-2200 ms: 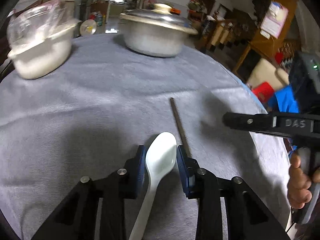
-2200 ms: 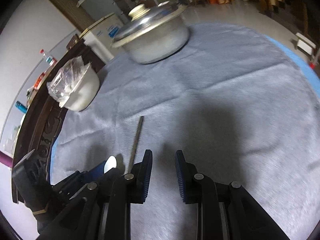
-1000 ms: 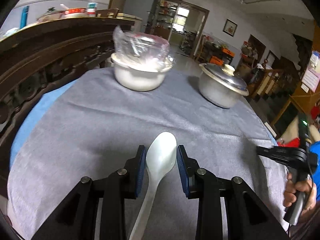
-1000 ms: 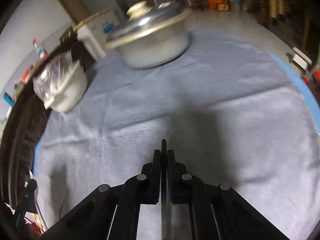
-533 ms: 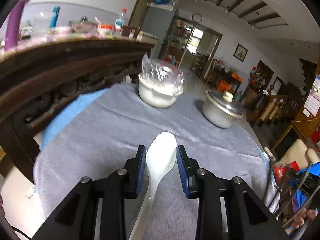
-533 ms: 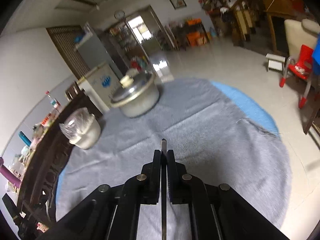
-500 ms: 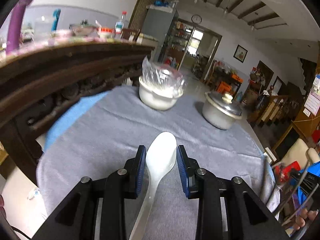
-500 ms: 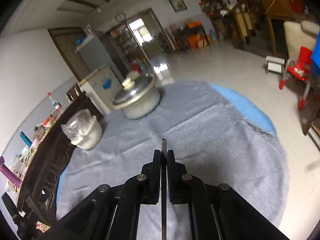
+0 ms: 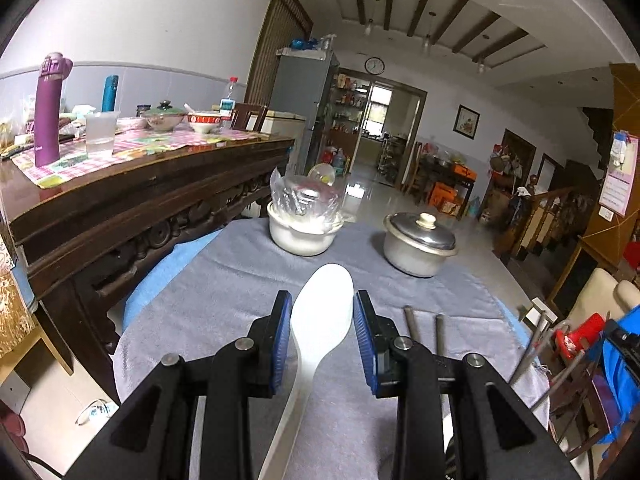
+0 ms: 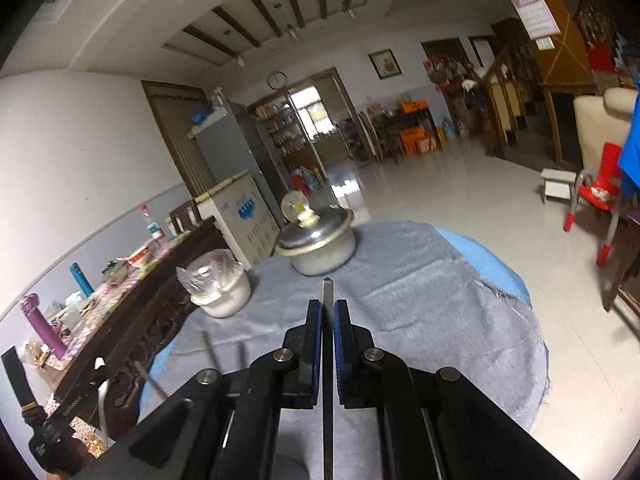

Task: Organize utensils
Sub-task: 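Lift the white spoon and chopstick upright and carry both over the metal cup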

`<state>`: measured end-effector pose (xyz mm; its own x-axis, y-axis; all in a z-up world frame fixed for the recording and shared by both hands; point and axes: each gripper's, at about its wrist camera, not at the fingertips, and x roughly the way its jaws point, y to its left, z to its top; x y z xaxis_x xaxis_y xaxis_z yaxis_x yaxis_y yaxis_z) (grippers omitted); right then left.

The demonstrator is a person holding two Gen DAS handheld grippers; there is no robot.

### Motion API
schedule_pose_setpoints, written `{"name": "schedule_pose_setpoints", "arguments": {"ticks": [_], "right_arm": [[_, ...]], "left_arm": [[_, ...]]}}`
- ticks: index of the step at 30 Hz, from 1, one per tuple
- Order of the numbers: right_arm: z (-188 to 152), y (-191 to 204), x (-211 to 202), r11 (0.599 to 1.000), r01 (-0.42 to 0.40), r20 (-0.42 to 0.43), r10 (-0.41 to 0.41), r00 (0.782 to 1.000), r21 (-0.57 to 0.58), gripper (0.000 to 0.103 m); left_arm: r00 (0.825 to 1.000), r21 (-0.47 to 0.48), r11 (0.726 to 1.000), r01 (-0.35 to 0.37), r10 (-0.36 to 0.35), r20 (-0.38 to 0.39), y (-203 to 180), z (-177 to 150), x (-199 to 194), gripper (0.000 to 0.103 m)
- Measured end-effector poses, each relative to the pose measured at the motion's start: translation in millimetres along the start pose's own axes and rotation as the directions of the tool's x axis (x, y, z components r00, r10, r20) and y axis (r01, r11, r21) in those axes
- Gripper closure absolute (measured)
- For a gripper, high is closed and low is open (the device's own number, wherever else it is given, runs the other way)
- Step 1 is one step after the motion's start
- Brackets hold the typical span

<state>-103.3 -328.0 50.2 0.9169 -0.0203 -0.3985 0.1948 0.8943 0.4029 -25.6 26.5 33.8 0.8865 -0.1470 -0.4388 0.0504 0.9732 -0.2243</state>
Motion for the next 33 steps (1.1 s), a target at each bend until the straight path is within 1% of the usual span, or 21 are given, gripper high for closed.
{"name": "schedule_pose_setpoints", "arguments": {"ticks": [4,9,17,24,29,31,33], "right_arm": [[1.2,13.2,-19.5,1.000,-0.022,0.035,0.022,0.999,-0.020,0.097],[1.5,24.3,-36.6,0.998,-0.050,0.061,0.052,0.997,-0.030,0.097],[-3.6,35.4,-50.1,0.995,-0.088,0.077,0.091,0.993,-0.047,0.097],[-5.6,47.2,-53.0,0.991,-0.109,0.089,0.116,0.989,-0.075,0.097],[-6.7,47.5,-49.7,0.989,-0.131,0.087,0.136,0.987,-0.065,0.097],[-6.4,48.2,-50.3,0.988,-0.138,0.091,0.144,0.985,-0.064,0.097],[-5.3,49.0,-50.6,0.987,-0.145,0.095,0.151,0.984,-0.062,0.097]], "left_arm": [[1.000,0.008,1.000,0.006,-0.006,0.015,-5.3,-0.9,-14.9,0.070],[1.000,0.015,1.000,0.011,-0.011,0.024,-10.0,-1.0,-23.7,0.070],[1.000,0.022,1.000,0.015,-0.015,0.014,-15.0,-5.2,-24.2,0.070],[1.000,0.028,0.999,0.023,-0.023,-0.006,-19.8,-9.2,-18.4,0.070],[0.999,0.027,0.999,0.036,-0.035,-0.018,-21.1,-10.6,-14.3,0.070],[0.999,0.024,0.999,0.047,-0.046,-0.020,-21.9,-10.6,-13.2,0.070],[0.997,0.009,0.997,0.072,-0.072,-0.025,-22.0,-10.3,-12.4,0.070]]}}
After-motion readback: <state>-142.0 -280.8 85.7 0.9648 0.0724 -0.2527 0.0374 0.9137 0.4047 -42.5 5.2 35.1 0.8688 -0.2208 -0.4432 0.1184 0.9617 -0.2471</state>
